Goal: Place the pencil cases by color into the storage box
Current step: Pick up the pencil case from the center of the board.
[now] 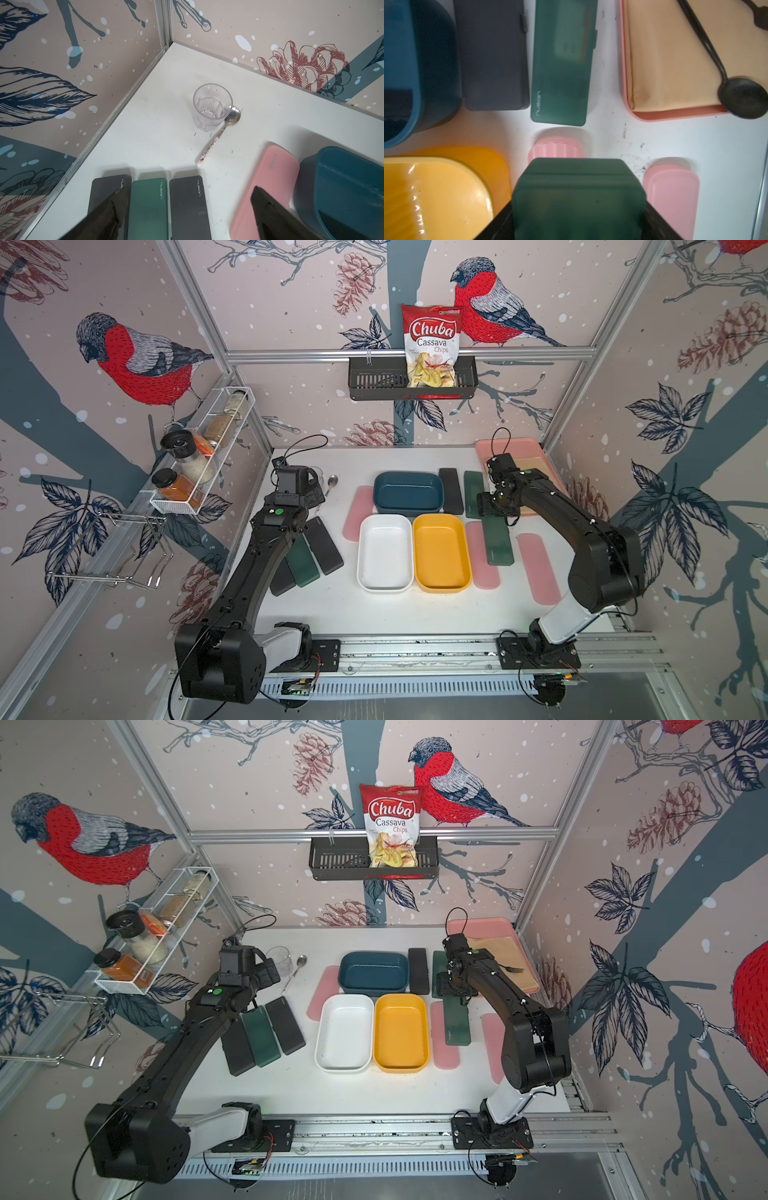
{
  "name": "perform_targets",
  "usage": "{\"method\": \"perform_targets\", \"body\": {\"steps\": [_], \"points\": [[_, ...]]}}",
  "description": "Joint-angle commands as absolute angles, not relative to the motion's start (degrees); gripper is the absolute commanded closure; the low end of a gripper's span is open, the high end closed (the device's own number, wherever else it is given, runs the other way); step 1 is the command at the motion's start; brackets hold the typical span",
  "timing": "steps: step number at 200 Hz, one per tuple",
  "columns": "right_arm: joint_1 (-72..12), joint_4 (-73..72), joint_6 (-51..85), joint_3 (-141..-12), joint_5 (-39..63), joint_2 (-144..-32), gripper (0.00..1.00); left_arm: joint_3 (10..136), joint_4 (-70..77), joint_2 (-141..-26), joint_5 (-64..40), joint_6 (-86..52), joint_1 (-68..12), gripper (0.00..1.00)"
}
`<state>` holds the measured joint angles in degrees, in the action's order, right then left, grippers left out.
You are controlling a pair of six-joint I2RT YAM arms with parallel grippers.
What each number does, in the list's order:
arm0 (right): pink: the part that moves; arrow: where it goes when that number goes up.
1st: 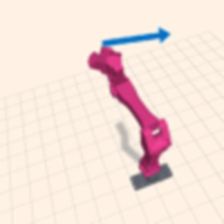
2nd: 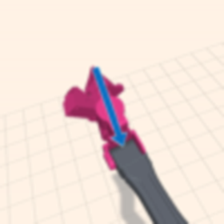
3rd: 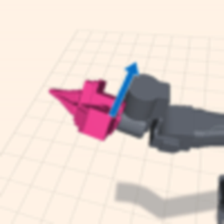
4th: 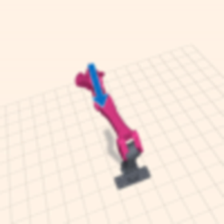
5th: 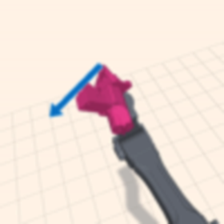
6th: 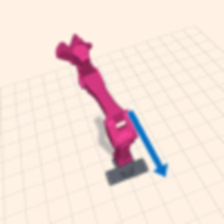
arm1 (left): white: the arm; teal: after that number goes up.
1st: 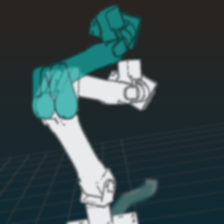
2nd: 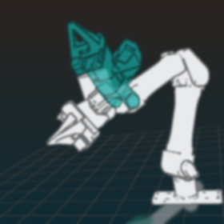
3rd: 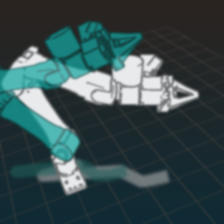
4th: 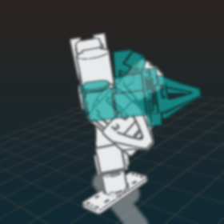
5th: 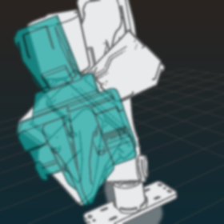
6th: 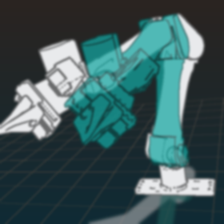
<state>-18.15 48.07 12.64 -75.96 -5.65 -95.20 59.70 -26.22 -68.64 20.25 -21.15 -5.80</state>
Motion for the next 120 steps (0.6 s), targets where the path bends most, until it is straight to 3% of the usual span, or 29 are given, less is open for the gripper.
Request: {"method": "perform_targets", "body": {"steps": [1,120], "points": [[-21.2,50.8,18.4,-76.9,-7.7,-94.8,0.49,60.2,-29.1,-68.1,18.2,-21.7,-5.9,0.03],[-36.8,49.5,29.6,-80.2,-7.4,-99.2,0.49,55.0,-29.3,-62.9,16.5,-26.9,-5.9,0.03]]}}
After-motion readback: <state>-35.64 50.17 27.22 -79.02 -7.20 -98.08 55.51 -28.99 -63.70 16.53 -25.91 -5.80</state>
